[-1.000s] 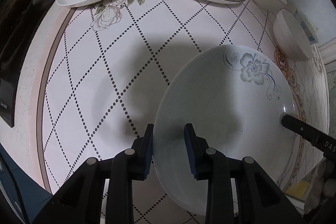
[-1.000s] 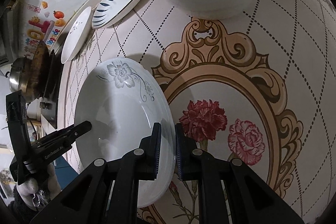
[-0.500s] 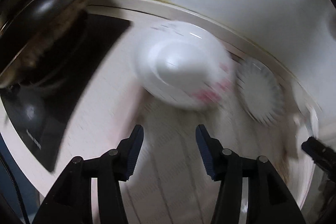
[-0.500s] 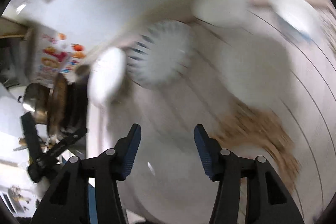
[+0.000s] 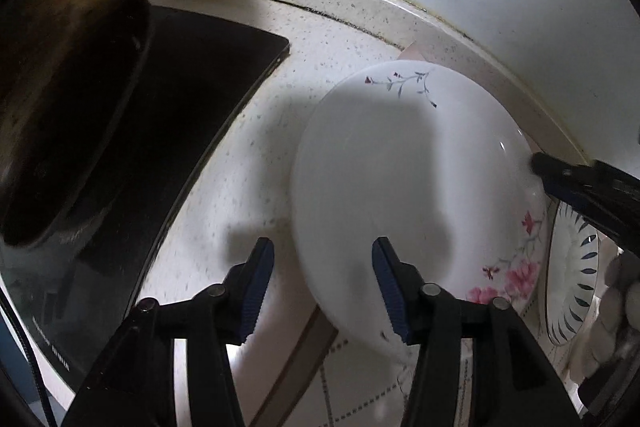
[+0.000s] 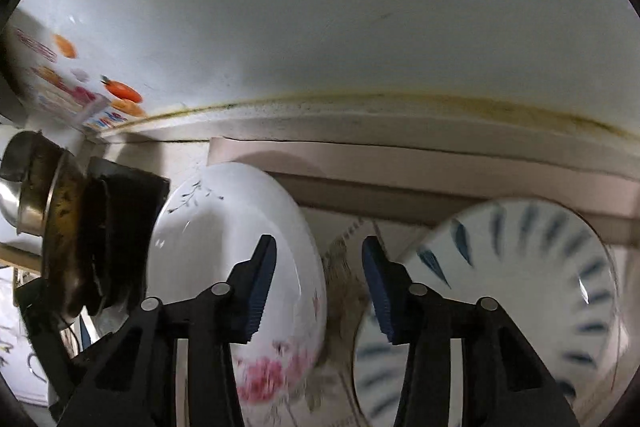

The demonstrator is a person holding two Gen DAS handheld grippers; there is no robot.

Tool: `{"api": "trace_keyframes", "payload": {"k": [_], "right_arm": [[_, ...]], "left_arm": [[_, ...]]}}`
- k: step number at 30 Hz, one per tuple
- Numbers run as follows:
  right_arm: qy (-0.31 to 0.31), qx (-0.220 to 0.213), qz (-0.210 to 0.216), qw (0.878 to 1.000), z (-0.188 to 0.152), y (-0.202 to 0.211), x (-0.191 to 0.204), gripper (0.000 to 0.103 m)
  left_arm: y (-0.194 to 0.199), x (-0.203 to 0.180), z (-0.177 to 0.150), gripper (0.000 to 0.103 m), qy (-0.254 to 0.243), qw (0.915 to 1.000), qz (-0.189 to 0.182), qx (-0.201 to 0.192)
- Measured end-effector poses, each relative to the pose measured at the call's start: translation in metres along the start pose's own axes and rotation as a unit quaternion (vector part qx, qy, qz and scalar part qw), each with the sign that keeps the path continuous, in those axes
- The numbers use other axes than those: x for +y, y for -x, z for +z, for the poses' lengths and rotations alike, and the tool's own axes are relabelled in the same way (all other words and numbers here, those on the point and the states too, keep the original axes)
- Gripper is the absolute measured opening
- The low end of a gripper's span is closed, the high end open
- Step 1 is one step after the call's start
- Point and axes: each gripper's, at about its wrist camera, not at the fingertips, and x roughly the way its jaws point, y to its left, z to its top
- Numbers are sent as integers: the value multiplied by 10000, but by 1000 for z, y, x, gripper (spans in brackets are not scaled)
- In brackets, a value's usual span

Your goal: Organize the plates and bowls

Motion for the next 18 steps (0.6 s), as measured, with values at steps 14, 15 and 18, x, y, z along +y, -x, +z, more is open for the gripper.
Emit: {"api": "trace_keyframes", "payload": {"k": [14, 15, 18], "right_arm": [[368, -69, 22, 9993, -4, -8, 9, 15], [361, -75, 40, 9993, -6, -4, 8, 15], [376, -164, 133, 9991, -15, 16, 4, 15]], "left_arm": [[0, 2, 2, 19, -113, 9997, 40, -202], [3, 0, 0, 19, -130, 9997, 33, -196], [16, -4, -4, 19, -240, 9993, 8, -271]]}}
